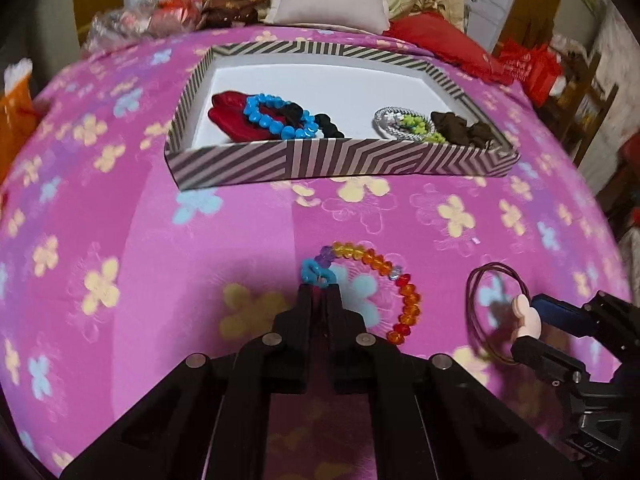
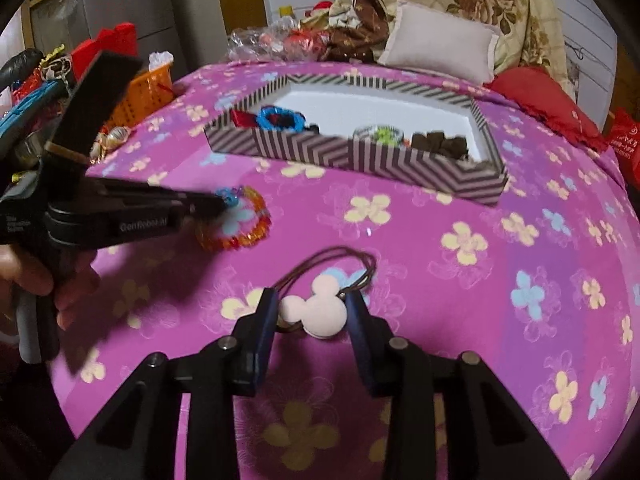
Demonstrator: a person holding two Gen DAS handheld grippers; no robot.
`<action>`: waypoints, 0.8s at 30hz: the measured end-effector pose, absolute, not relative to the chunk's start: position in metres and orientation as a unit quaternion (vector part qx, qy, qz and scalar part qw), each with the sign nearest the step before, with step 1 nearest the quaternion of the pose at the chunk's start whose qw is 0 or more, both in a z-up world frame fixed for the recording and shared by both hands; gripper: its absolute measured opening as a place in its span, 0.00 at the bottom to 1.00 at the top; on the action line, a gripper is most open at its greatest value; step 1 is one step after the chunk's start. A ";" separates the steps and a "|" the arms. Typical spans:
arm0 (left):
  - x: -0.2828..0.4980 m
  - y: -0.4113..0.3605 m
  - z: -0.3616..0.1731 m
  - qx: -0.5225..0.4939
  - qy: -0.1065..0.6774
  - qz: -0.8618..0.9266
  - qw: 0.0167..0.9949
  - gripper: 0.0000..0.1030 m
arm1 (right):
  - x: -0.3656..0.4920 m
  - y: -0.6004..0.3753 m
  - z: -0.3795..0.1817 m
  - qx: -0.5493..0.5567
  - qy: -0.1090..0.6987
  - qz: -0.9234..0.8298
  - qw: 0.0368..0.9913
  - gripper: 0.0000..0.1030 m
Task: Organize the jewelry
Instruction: 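Grasp the orange beaded bracelet with the left tool while the right tool grasps the mouse-charm hair tie, then carry the orange bracelet and mouse-charm hair tie into the tray and release both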
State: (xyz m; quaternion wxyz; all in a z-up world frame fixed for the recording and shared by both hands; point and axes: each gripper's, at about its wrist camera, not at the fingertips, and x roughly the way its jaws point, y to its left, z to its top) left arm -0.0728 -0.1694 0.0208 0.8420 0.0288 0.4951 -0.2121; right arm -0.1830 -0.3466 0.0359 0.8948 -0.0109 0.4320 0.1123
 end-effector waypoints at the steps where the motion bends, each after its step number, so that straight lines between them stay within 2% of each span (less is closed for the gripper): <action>1: -0.073 -0.169 0.021 0.027 0.496 -0.213 0.842 0.07 | -0.183 -0.347 0.040 -0.011 0.428 0.111 0.897 0.35; 12: -0.078 -0.150 0.051 -0.019 0.479 -0.245 0.843 0.07 | -0.184 -0.357 0.072 0.003 0.394 0.104 0.913 0.35; 24: -0.082 -0.147 0.091 -0.011 0.446 -0.242 0.862 0.07 | -0.184 -0.355 0.097 -0.003 0.369 0.104 0.924 0.35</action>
